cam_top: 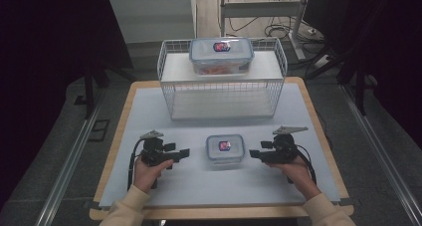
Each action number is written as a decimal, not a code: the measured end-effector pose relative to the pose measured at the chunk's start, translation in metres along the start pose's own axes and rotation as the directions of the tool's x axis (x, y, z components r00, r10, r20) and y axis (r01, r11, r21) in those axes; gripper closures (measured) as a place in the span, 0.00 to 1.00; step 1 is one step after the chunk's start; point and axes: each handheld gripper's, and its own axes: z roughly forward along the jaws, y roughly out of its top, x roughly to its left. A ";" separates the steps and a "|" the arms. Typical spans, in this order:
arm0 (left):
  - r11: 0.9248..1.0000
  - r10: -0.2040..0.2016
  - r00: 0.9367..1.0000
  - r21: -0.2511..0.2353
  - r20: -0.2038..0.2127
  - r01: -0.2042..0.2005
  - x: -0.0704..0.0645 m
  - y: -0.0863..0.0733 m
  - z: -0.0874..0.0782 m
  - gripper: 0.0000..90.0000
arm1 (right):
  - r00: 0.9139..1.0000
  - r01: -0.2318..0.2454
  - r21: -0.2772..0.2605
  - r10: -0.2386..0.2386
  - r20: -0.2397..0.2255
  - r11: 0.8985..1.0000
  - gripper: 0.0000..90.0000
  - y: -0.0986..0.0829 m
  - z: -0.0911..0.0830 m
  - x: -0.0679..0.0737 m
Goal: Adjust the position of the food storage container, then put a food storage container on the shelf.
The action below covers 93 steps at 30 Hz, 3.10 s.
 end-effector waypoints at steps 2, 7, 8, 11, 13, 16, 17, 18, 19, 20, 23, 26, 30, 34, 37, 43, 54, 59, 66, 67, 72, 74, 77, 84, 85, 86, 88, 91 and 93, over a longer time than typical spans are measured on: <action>1.000 0.004 1.000 0.001 0.002 -0.004 -0.001 0.000 0.000 0.22 | 1.000 -0.009 -0.003 0.009 -0.004 1.000 0.28 0.001 0.000 -0.001; 1.000 0.005 1.000 0.012 0.009 -0.005 -0.005 0.000 0.002 0.21 | 0.999 -0.022 -0.011 0.022 -0.026 1.000 0.25 0.003 0.001 0.000; 1.000 0.008 1.000 0.013 0.015 -0.009 -0.007 0.001 0.004 0.21 | 0.999 -0.029 -0.003 0.029 -0.038 1.000 0.25 0.004 0.002 0.000; 1.000 0.012 1.000 0.007 0.024 -0.012 -0.009 0.001 0.007 0.20 | 0.998 -0.031 0.003 0.031 -0.049 1.000 0.25 0.004 0.004 0.001; 1.000 0.012 0.999 0.015 0.032 -0.013 -0.012 0.003 0.012 0.20 | 0.998 -0.035 0.011 0.036 -0.059 0.999 0.24 0.005 0.007 0.004; 0.999 0.004 0.999 0.036 0.051 -0.005 -0.017 0.004 0.022 0.19 | 0.997 -0.032 0.022 0.034 -0.067 0.999 0.22 0.007 0.012 0.008; 0.998 0.005 0.998 0.058 0.055 -0.008 -0.022 0.005 0.030 0.19 | 0.997 -0.033 0.024 0.035 -0.067 0.999 0.21 0.008 0.014 0.009; 0.998 0.002 0.998 0.065 0.060 -0.006 -0.024 0.005 0.034 0.19 | 0.997 -0.040 0.026 0.041 -0.067 0.999 0.21 0.009 0.016 0.009; 0.998 -0.004 0.998 0.070 0.067 -0.001 -0.026 0.006 0.038 0.19 | 0.996 -0.050 0.029 0.052 -0.075 0.998 0.21 0.010 0.018 0.010; 0.997 -0.011 0.997 0.072 0.077 0.006 -0.028 0.008 0.042 0.19 | 0.995 -0.052 0.030 0.054 -0.080 0.998 0.21 0.011 0.020 0.011; 0.997 -0.024 0.995 0.075 0.095 0.016 -0.031 0.009 0.048 0.20 | 0.995 -0.051 0.034 0.054 -0.084 0.998 0.21 0.013 0.023 0.012; 0.996 -0.033 0.995 0.088 0.099 0.024 -0.033 0.010 0.057 0.20 | 0.993 -0.058 0.033 0.062 -0.104 0.998 0.21 0.017 0.028 0.015; 0.991 -0.104 0.987 0.097 0.125 0.092 -0.026 0.012 0.067 0.22 | 0.991 -0.086 0.044 0.090 -0.099 0.995 0.21 0.021 0.035 0.014; 0.986 -0.140 0.978 0.106 0.153 0.125 -0.023 0.012 0.071 0.24 | 0.985 -0.133 0.062 0.139 -0.105 0.989 0.21 0.021 0.044 0.009; 0.984 -0.154 0.975 0.117 0.159 0.137 -0.021 0.011 0.075 0.26 | 0.980 -0.156 0.072 0.163 -0.116 0.985 0.21 0.020 0.049 0.006; 0.978 -0.185 0.962 0.130 0.202 0.161 -0.020 0.010 0.077 0.32 | 0.969 -0.169 0.094 0.183 -0.166 0.981 0.29 0.020 0.055 0.008; 0.982 -0.172 0.954 0.116 0.247 0.147 -0.024 0.008 0.072 0.49 | 0.958 -0.201 0.100 0.217 -0.185 0.974 0.45 0.017 0.044 0.007; 0.987 -0.147 0.959 0.096 0.242 0.127 -0.028 0.005 0.068 0.51 | 0.961 -0.197 0.080 0.208 -0.182 0.977 0.48 0.012 0.038 0.011; 0.992 -0.123 0.966 0.066 0.228 0.111 -0.033 0.000 0.063 0.54 | 0.959 -0.199 0.053 0.206 -0.193 0.979 0.53 0.008 0.033 0.012; 0.991 -0.126 0.966 0.062 0.226 0.115 -0.034 0.000 0.063 0.55 | 0.959 -0.201 0.052 0.207 -0.195 0.978 0.53 0.007 0.033 0.012; 0.994 -0.108 0.968 0.051 0.224 0.099 -0.036 0.001 0.060 0.57 | 0.956 -0.212 0.028 0.214 -0.203 0.977 0.55 0.006 0.031 0.012; 0.995 -0.095 0.972 0.048 0.215 0.087 -0.038 0.001 0.060 0.57 | 0.958 -0.202 0.025 0.203 -0.204 0.979 0.55 0.007 0.030 0.013; 0.995 -0.095 0.972 0.048 0.214 0.086 -0.038 0.001 0.060 0.57 | 0.959 -0.197 0.021 0.197 -0.204 0.980 0.55 0.006 0.030 0.013; 0.997 -0.074 0.976 0.036 0.203 0.069 -0.041 0.001 0.059 0.57 | 0.959 -0.197 0.009 0.194 -0.204 0.980 0.55 0.006 0.029 0.013; 0.997 -0.073 0.977 0.034 0.202 0.068 -0.041 0.002 0.059 0.57 | 0.959 -0.197 0.009 0.195 -0.204 0.980 0.55 0.006 0.029 0.013; 0.997 -0.072 0.977 0.033 0.201 0.067 -0.041 0.002 0.058 0.57 | 0.959 -0.197 0.008 0.194 -0.204 0.980 0.55 0.006 0.029 0.013; 0.997 -0.072 0.977 0.026 0.201 0.068 -0.042 0.002 0.058 0.57 | 0.959 -0.199 0.005 0.196 -0.206 0.980 0.55 0.006 0.028 0.013; 0.998 -0.066 0.978 0.023 0.199 0.062 -0.043 0.004 0.056 0.57 | 0.959 -0.200 -0.003 0.195 -0.208 0.980 0.55 0.006 0.027 0.014; 0.998 -0.061 0.978 0.017 0.198 0.058 -0.044 0.005 0.055 0.57 | 0.959 -0.199 -0.009 0.192 -0.208 0.980 0.55 0.007 0.026 0.014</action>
